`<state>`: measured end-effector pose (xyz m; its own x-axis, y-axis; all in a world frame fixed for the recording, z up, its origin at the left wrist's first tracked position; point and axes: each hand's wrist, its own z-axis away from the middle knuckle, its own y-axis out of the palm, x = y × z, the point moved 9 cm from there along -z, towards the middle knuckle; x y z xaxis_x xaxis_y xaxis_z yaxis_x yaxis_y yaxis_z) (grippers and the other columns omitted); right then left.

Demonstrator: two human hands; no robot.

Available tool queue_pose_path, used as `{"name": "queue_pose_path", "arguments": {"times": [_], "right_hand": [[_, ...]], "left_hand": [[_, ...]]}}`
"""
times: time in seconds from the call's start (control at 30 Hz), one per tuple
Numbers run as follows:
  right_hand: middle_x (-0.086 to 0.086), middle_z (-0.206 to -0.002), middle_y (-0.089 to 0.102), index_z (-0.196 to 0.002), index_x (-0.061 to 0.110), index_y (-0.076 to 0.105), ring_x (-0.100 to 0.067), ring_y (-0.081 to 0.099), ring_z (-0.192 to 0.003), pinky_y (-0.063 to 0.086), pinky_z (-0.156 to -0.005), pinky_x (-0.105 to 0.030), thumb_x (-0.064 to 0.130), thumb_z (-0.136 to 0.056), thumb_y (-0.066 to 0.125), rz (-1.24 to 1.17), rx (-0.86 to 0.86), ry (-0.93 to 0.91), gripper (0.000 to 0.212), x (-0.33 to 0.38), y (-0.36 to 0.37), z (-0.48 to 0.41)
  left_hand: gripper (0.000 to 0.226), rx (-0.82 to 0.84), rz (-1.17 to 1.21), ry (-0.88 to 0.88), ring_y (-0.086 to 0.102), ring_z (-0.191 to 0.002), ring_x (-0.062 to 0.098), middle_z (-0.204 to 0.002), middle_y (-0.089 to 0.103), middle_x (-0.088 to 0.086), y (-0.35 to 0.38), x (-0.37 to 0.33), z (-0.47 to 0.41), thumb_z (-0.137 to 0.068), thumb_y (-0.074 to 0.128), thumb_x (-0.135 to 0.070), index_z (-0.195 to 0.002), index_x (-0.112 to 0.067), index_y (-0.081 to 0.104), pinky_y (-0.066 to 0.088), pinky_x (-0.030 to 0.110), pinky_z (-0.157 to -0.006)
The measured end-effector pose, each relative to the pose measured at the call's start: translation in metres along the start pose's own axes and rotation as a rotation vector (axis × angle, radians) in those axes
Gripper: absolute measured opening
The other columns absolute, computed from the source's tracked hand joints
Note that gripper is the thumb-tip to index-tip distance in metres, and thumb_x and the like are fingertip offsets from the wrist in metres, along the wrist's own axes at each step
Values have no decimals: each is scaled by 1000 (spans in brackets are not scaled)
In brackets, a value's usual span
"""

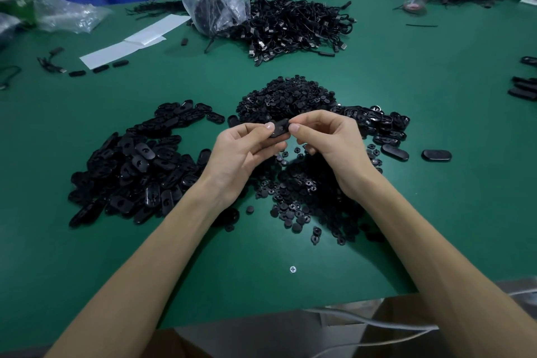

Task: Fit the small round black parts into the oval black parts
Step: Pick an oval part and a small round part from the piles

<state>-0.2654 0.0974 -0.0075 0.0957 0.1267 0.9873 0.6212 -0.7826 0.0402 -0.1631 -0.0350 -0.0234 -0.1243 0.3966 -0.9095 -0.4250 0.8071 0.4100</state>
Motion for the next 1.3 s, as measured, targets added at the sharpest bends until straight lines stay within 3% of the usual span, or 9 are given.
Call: {"name": "queue_pose_path", "arguments": {"times": [0.23, 0.4, 0.47, 0.67, 0.8, 0.87, 1.07, 1.17, 1.3], "right_hand": [[10, -71, 67, -94, 9, 76, -1, 55, -64, 44, -63, -14, 10, -90, 78, 53, 11, -60, 4, 6, 4, 3], [-19, -82, 67, -92, 8, 74, -17, 53, -74, 45, -70, -28, 9, -90, 77, 105, -10, -94, 3, 14, 5, 5], [-23, -87, 68, -90, 6, 72, -18, 55, -75, 45, -72, -32, 6, -90, 75, 171, -24, -140, 3, 19, 5, 7], [-7, -90, 63, -91, 8, 73, -12, 60, -78, 44, -71, -14, 6, -91, 74, 514, -58, -387, 2, 36, 16, 17], [-5, -98, 59, -104, 8, 74, -20, 61, -80, 54, -72, -40, 10, -98, 66, 684, -13, -478, 9, 35, 28, 21], [-3, -100, 58, -113, 11, 74, -22, 61, -80, 54, -72, -43, 9, -99, 63, 722, 1, -495, 18, 33, 29, 21], [-2, -99, 62, -127, 13, 73, -8, 58, -83, 45, -76, -14, 5, -98, 63, 620, -70, -531, 31, 44, 23, 23], [0, -100, 68, -126, 14, 73, -8, 65, -83, 53, -74, -23, 12, -98, 67, 476, -90, -391, 29, 39, 15, 17], [4, -86, 77, -104, 13, 79, -13, 73, -79, 59, -76, -37, 14, -95, 73, 344, -61, -234, 11, 27, 9, 12]], "left_hand": [[11, 32, 23, -12, 74, -111, 31, -112, 76, 22, 7, 2, 3, -94, 70, -8, -101, -1, 66, 60, 33, -91], [6, 28, -7, 19, 75, -107, 30, -104, 76, 18, 8, 0, 3, -92, 71, -7, -94, -2, 68, 60, 33, -91], [6, 17, -19, 41, 75, -105, 30, -101, 76, 18, 8, -1, 3, -91, 72, -6, -93, -1, 68, 60, 34, -91], [21, -46, -58, 100, 75, -102, 30, -104, 75, 21, 0, -1, 4, -90, 76, 0, -107, 3, 65, 61, 33, -89], [22, -71, -97, 125, 76, -102, 28, -107, 77, 17, -4, -2, 4, -90, 76, -2, -111, 1, 68, 61, 31, -88], [25, -81, -89, 128, 76, -101, 29, -107, 77, 18, -7, -4, 4, -89, 77, -4, -112, 1, 69, 60, 31, -88], [24, -105, -116, 155, 77, -95, 30, -100, 78, 17, -10, -11, 2, -88, 78, -5, -110, -1, 73, 61, 32, -87], [21, -72, -150, 154, 77, -92, 28, -98, 78, 16, -6, -12, 2, -89, 77, -3, -110, -1, 73, 61, 32, -86], [17, -17, -287, 185, 77, -89, 29, -96, 77, 18, 3, -14, 5, -91, 75, -1, -108, 0, 72, 62, 32, -82]]}}
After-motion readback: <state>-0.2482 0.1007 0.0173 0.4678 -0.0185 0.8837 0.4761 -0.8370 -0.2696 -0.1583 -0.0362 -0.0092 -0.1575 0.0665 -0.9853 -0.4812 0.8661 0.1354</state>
